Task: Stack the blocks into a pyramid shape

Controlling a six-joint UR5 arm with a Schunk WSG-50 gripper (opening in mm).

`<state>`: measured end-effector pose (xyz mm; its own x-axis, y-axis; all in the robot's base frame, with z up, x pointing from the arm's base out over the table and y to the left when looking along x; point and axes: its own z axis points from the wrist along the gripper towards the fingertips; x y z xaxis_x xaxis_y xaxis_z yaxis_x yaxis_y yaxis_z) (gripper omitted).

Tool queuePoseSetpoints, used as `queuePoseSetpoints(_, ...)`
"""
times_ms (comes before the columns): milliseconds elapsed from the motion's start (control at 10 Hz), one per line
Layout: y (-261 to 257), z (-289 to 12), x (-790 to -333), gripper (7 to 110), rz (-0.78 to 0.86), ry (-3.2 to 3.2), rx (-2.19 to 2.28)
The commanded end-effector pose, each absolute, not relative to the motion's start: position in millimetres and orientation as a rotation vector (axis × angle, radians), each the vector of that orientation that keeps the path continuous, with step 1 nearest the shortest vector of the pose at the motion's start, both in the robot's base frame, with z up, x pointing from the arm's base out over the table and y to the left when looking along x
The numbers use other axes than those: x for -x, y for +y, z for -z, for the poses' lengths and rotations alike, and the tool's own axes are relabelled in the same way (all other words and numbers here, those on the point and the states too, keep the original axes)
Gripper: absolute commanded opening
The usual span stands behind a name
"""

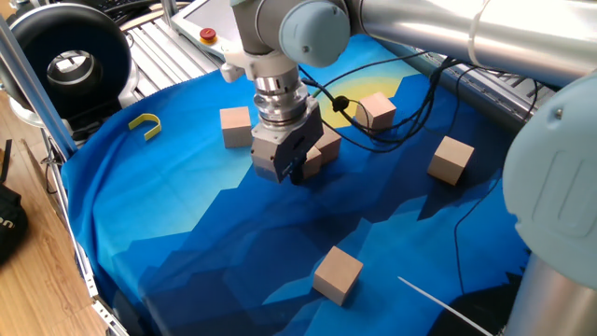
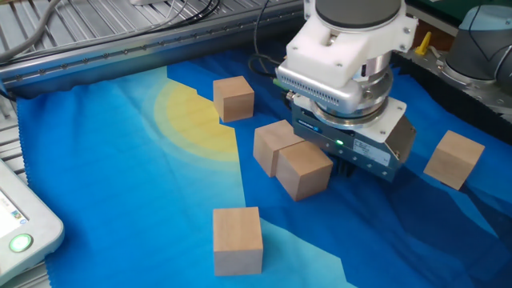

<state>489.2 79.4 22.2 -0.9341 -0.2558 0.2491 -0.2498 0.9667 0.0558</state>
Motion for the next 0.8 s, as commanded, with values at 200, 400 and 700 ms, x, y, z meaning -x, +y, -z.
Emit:
queuePoseSetpoints(200,87,-13,-515,7,0.065,-2.97,-0.325)
queuePoseSetpoints(400,82,-10,-521,7,0.033,-2.987,-0.331)
queuePoseSetpoints(700,78,-14,-515,7,0.014,-2.966,-0.341)
